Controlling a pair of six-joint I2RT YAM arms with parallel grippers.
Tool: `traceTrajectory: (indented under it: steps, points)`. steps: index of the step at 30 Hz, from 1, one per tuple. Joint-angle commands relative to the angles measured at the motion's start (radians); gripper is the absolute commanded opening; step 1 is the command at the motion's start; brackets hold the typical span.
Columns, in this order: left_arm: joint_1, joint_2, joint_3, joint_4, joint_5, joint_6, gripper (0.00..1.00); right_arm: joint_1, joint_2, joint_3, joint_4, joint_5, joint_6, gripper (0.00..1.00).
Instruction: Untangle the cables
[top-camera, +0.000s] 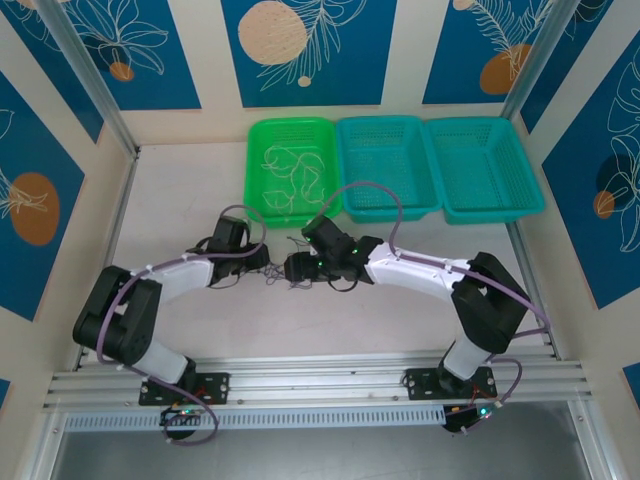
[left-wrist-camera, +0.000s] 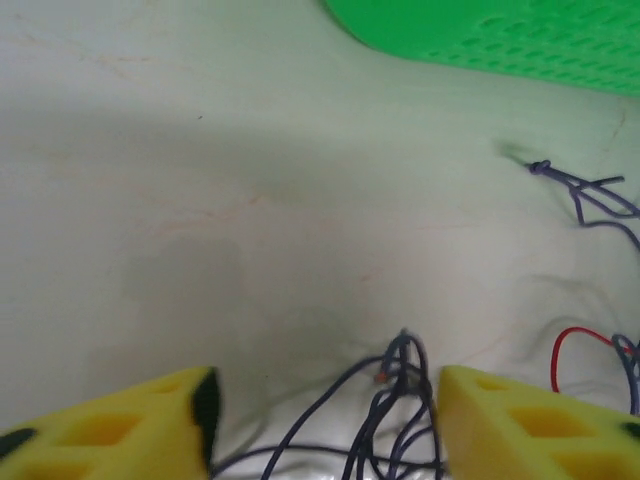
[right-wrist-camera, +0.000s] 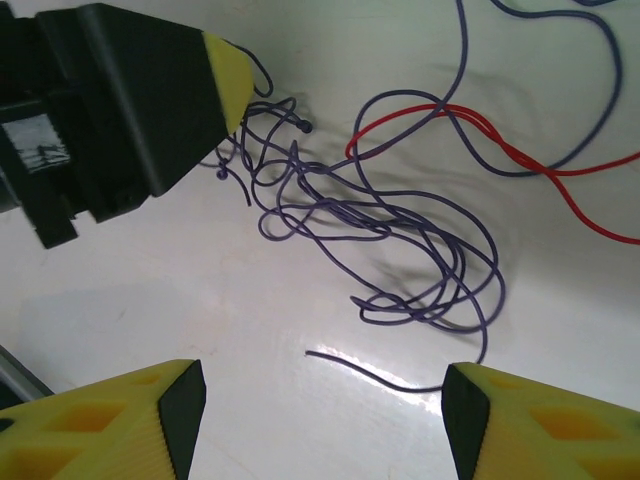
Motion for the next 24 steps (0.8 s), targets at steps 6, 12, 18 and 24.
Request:
traceTrajectory:
  steps: [6,12,18,24]
  points:
    - [0.017,-0.017,-0.014,0.076,0.306,0.029,0.0,-0.018,0.153,0.121,-0.03,0.022,0.069,0.68]
    - [0.018,-0.23,-0.124,0.025,0.363,-0.014,0.0,-0.029,0.306,0.203,-0.078,0.058,0.099,0.51]
    - [0.04,-0.54,-0.149,-0.224,0.127,-0.027,0.0,-0.118,0.248,0.031,0.018,0.046,0.16,0.0]
    - [0.133,-0.664,-0.111,-0.459,-0.084,-0.044,0.0,-0.248,0.029,-0.228,0.023,0.13,0.226,0.0]
